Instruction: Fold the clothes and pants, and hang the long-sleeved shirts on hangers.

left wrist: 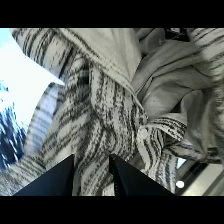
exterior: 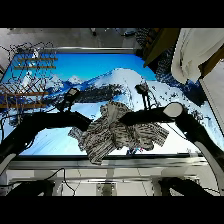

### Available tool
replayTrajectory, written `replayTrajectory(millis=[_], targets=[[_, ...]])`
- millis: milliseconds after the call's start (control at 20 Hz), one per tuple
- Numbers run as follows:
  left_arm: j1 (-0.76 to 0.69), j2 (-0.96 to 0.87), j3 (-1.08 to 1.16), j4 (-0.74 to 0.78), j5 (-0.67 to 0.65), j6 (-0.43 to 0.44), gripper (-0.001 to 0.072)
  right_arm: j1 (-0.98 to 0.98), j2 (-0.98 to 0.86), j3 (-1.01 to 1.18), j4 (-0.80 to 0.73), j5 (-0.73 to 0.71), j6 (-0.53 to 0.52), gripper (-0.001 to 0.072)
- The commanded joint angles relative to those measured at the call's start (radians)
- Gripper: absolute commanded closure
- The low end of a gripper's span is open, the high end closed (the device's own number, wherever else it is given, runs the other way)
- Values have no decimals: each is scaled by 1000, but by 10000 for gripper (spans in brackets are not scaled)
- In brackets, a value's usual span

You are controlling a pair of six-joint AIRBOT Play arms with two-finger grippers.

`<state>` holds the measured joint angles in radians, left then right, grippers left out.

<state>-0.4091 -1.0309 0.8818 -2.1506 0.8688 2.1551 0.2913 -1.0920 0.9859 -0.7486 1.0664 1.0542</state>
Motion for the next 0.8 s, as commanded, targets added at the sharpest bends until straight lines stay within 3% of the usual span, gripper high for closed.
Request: replayTrajectory(millis=[0, 200, 300, 550, 600, 650, 750], targets=[[1, -37, 95, -5, -2, 219, 434, 2, 85, 182, -126, 245, 19, 700], [0, -73, 149, -30, -2, 617, 435, 2, 185, 236, -475, 453, 170, 700], [-8, -97, 149, -111, -2, 827, 433, 2, 214, 225, -545, 557, 195, 700], [-126, -195, 159, -125, -29, 830, 412, 3, 230, 199, -578, 661, 225, 700], [-158, -214, 160, -125, -29, 830, 382, 3, 230, 168, -597, 666, 237, 700], [-188, -233, 160, -125, -41, 830, 290, 2, 230, 117, -607, 670, 244, 700], [-240, -265, 160, -125, -119, 830, 269, 3, 230, 5, -610, 649, 247, 700]])
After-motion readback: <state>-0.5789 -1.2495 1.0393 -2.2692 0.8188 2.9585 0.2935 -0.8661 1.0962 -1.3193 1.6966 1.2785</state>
